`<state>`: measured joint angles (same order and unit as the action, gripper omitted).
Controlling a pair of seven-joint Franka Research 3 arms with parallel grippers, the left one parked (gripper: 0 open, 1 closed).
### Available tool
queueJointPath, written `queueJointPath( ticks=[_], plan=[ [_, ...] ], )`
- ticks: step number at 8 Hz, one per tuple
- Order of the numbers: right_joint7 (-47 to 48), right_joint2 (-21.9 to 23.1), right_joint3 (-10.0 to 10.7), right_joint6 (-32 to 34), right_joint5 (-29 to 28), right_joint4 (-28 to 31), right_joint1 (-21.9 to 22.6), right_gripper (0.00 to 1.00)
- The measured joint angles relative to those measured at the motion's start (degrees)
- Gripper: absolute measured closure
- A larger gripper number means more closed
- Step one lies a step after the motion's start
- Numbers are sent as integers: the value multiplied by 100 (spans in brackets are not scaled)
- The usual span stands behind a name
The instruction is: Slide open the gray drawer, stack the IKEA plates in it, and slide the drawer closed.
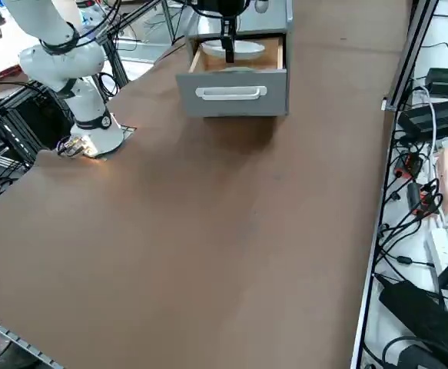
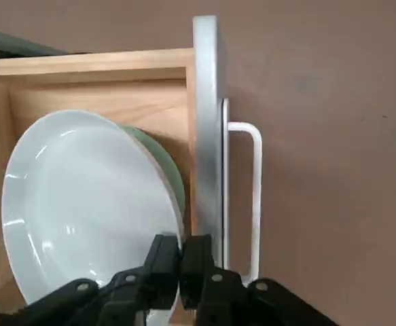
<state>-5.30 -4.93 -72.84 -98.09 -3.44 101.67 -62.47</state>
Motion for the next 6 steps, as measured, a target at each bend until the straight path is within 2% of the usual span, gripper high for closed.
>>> queueJointPath(
  ticks=[4, 6],
  plan=[
    [525, -17, 0, -714, 49, 464, 440, 99],
    [830, -199, 2, -936, 49, 558, 610, 93]
  ],
)
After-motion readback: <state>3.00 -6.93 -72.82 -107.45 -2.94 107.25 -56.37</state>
